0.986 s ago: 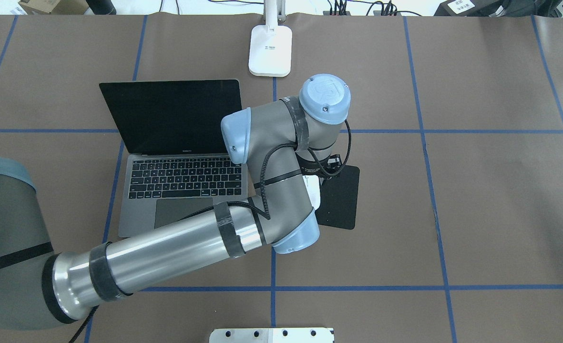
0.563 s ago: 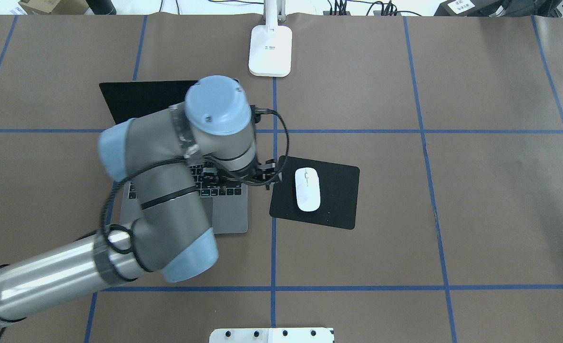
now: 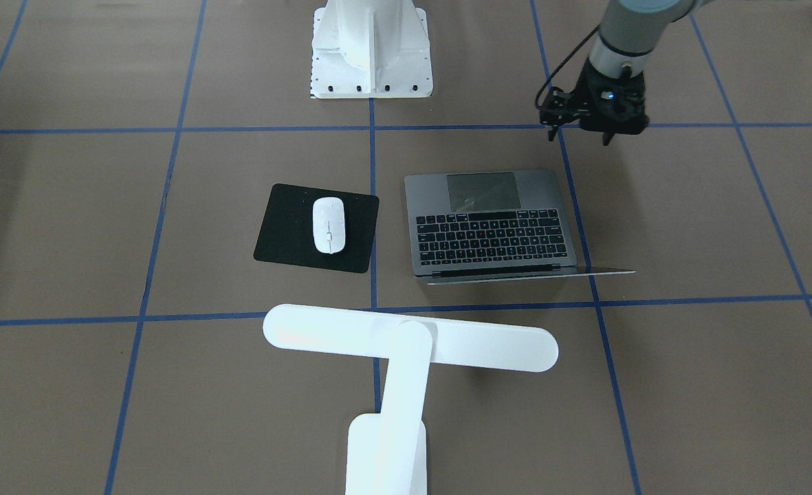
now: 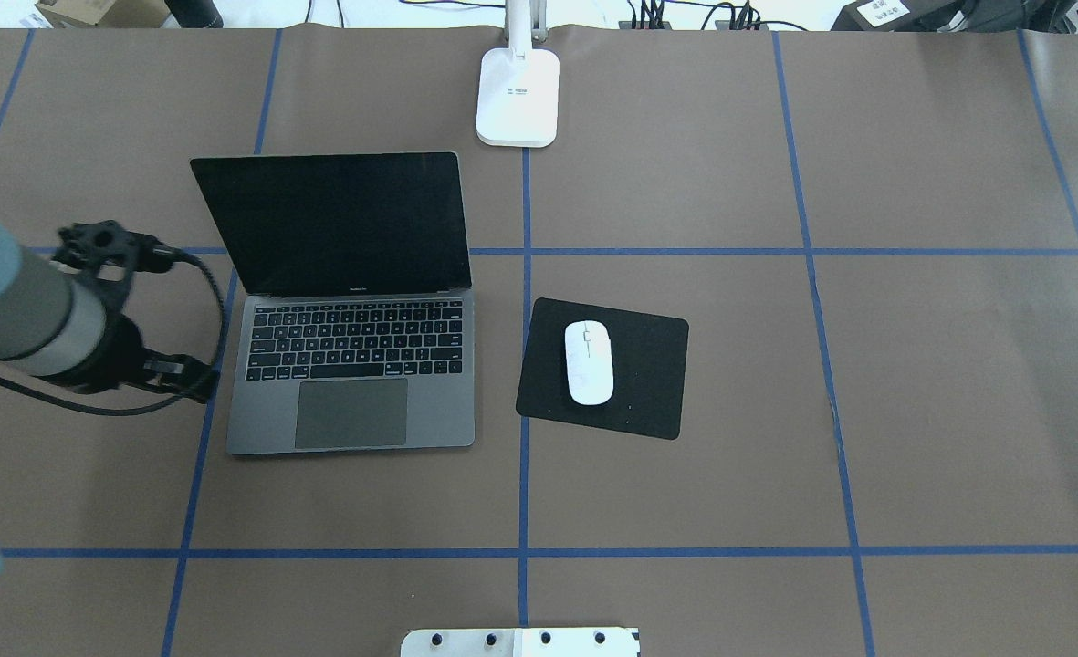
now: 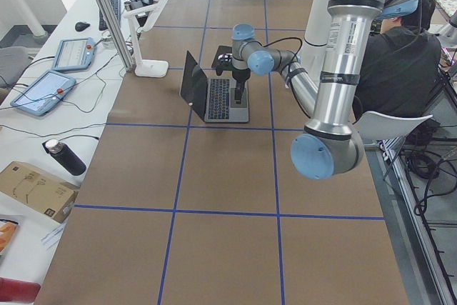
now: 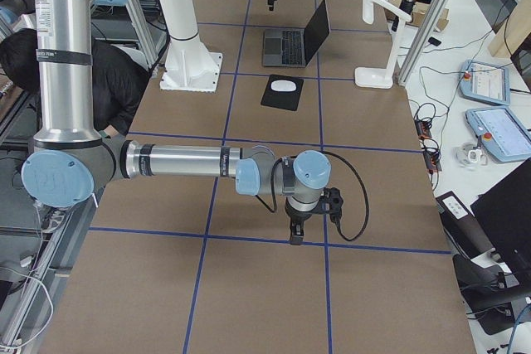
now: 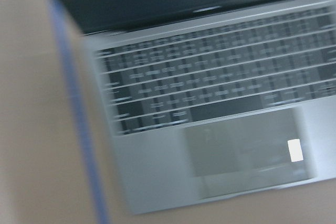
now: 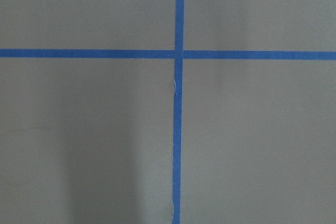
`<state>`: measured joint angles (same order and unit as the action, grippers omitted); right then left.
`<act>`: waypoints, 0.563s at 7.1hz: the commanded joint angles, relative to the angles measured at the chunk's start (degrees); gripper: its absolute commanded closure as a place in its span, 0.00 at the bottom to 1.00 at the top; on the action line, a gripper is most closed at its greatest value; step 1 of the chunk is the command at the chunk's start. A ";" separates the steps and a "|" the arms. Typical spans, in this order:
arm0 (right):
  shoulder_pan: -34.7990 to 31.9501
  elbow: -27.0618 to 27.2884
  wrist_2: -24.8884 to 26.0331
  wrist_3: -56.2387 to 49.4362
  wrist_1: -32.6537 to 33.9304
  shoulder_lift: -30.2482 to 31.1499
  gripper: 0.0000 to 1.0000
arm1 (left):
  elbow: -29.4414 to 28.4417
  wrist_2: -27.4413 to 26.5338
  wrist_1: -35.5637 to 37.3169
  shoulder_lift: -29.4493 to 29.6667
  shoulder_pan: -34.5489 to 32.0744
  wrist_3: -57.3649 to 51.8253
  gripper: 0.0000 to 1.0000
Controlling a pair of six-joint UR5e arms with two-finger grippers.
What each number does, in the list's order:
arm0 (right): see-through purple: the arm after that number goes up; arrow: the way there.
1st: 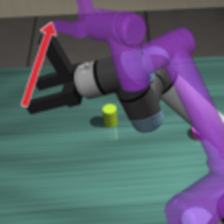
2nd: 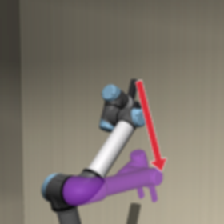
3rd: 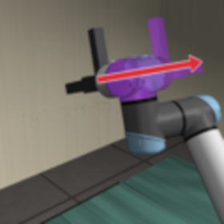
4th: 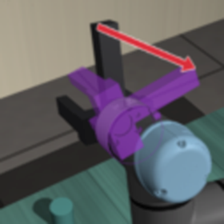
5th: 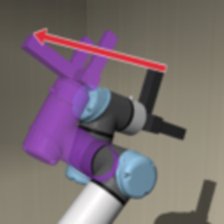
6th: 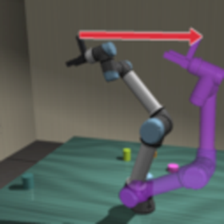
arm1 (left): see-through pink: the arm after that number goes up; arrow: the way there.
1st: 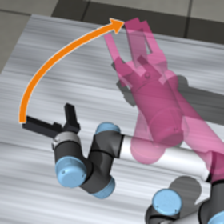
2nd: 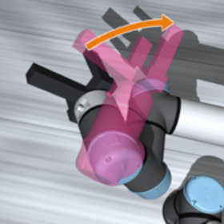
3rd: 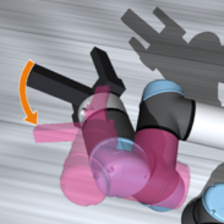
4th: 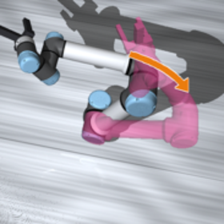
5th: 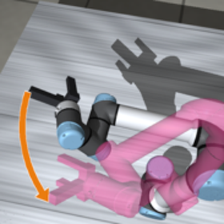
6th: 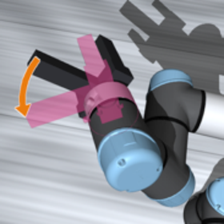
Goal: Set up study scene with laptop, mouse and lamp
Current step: 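Release the mouse and withdraw the left arm toward the robot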
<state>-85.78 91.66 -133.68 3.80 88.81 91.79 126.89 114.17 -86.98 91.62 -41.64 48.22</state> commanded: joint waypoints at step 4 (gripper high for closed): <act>-1.76 -0.87 -0.53 0.68 -1.54 0.58 0.00 | -36.91 22.06 -9.53 -2.09 -47.70 -57.33 0.01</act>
<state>-87.48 91.15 -134.28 4.36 87.17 92.36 100.40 134.47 -96.73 85.36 -80.93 0.01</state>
